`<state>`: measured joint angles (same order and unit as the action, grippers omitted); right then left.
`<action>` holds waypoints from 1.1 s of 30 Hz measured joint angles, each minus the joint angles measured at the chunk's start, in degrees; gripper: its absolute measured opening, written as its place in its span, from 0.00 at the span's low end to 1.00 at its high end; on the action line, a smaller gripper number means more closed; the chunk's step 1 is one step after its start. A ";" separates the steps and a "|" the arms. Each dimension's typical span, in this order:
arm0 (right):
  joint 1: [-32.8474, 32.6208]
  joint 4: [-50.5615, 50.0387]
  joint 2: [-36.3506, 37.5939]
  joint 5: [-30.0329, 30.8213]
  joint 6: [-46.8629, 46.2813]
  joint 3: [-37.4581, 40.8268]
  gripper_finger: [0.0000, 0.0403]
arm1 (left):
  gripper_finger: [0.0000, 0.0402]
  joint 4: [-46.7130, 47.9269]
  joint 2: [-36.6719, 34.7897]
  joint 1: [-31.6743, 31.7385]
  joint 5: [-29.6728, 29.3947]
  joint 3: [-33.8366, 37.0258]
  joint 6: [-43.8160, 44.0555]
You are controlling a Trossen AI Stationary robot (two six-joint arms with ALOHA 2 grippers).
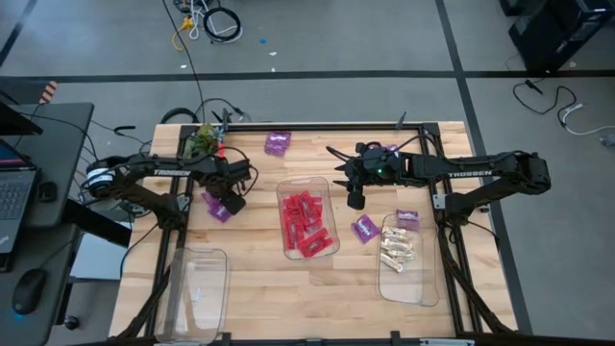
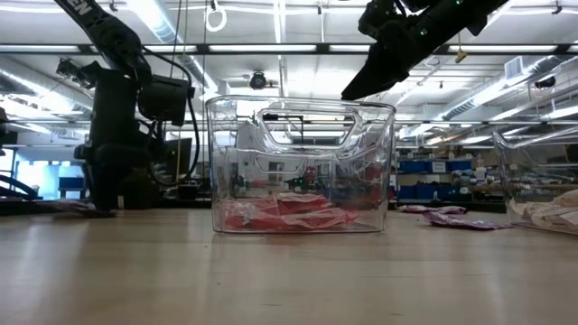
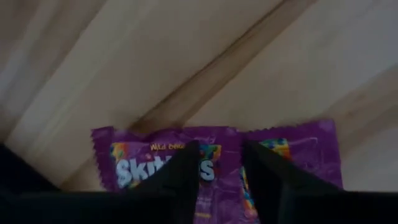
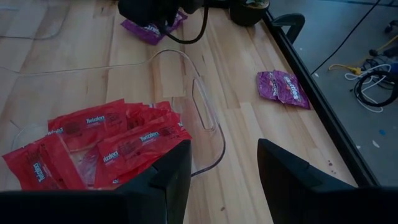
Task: Sort candy
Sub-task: Put the violet candy pack into the left transparent bin
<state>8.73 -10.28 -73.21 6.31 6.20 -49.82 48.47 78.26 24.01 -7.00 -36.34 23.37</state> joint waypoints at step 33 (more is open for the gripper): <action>0.00 -0.11 0.00 0.02 1.49 0.00 0.42 | 0.00 30.25 0.11 -22.08 4.03 -40.02 -10.90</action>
<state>8.73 -10.39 -73.21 6.33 7.68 -49.82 78.72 78.36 1.93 -2.97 -76.35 12.47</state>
